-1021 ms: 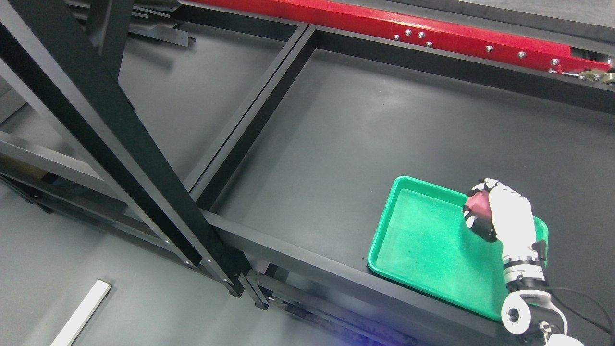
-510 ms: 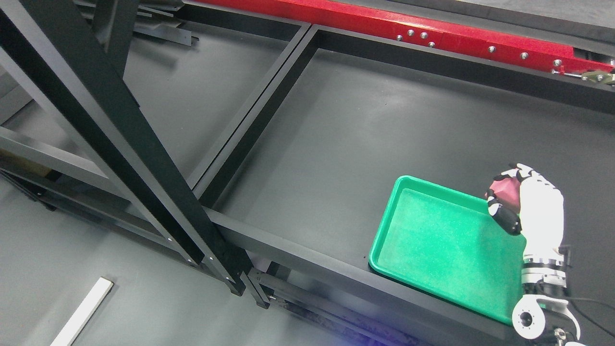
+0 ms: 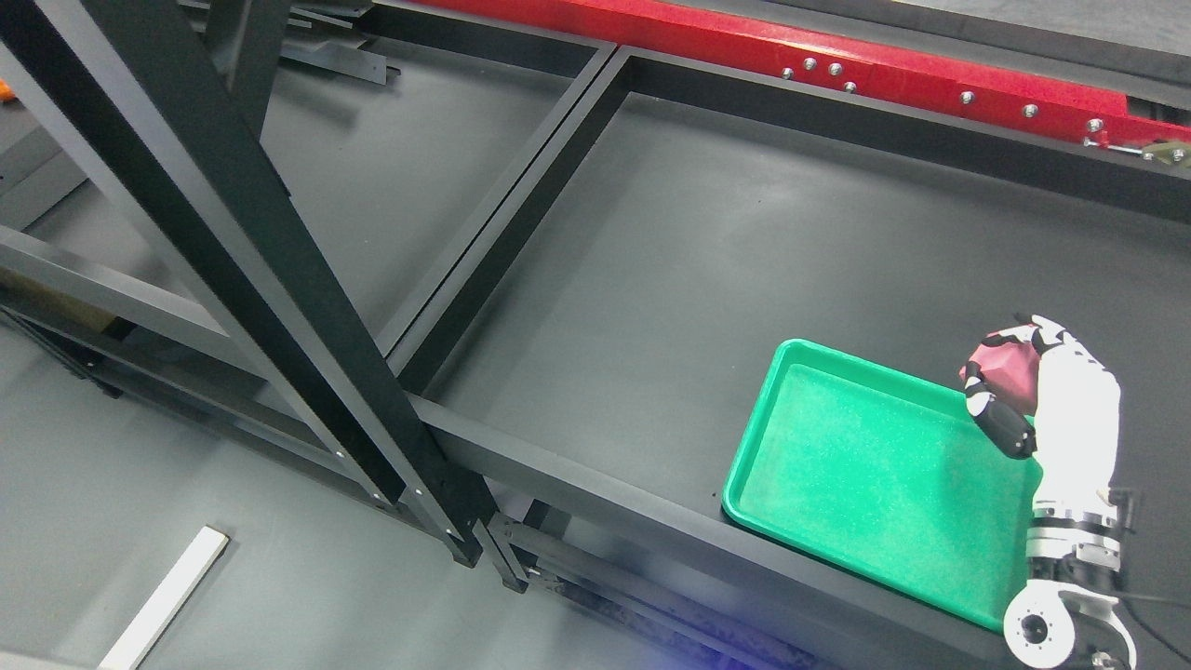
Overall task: Pick pink block from left shelf to tray
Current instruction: 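Turn and drive to the blue tray holding the cube in the right hand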
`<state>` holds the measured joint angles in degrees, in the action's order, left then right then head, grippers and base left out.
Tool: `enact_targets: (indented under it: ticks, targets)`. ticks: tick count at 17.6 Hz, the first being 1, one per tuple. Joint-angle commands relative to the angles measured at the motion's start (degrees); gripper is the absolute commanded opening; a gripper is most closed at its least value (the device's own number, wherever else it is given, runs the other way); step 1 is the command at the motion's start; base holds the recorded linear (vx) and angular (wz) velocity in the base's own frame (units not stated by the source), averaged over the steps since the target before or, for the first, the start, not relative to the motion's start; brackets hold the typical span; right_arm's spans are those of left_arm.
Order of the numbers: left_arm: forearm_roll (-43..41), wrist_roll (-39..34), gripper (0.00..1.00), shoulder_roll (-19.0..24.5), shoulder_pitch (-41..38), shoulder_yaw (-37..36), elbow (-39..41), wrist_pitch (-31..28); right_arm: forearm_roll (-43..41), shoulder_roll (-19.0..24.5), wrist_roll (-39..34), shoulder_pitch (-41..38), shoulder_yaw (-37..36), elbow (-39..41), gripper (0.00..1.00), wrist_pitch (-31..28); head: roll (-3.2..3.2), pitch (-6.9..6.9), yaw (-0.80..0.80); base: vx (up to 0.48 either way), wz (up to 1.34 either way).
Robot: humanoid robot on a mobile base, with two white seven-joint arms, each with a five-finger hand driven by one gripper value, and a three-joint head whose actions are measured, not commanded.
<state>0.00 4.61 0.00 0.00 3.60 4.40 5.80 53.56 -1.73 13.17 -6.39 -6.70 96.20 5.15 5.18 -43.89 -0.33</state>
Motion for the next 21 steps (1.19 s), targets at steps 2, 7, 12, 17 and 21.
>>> enact_targets:
  ticks: [2, 7, 12, 17, 21]
  targets:
    - [-0.09, -0.04, 1.00, 1.00, -0.53, 0.00, 0.00, 0.00, -1.79, 0.06, 0.10, -0.56, -1.39, 2.33, 0.02, 0.03, 0.00, 0.00, 0.00, -0.014, 0.07]
    - [-0.09, -0.04, 1.00, 1.00, -0.53, 0.00, 0.00, 0.00, -1.79, 0.14, 0.10, -0.56, -1.30, 2.33, 0.02, 0.03, 0.00, 0.00, 0.00, -0.023, 0.14]
    - [-0.09, -0.04, 1.00, 1.00, -0.53, 0.00, 0.00, 0.00, -1.79, 0.06, 0.10, -0.56, -1.39, 2.33, 0.02, 0.03, 0.00, 0.00, 0.00, -0.034, 0.20]
    - [-0.09, -0.04, 1.00, 1.00, -0.53, 0.00, 0.00, -0.08, -1.79, 0.14, 0.10, -0.56, -1.39, 2.33, 0.02, 0.03, 0.00, -0.01, 0.00, -0.042, 0.32]
    - [-0.09, -0.04, 1.00, 1.00, -0.53, 0.00, 0.00, 0.00, -1.88, 0.14, 0.10, -0.38, -1.38, 2.33, 0.02, 0.03, 0.00, -0.01, 0.00, -0.072, 0.50]
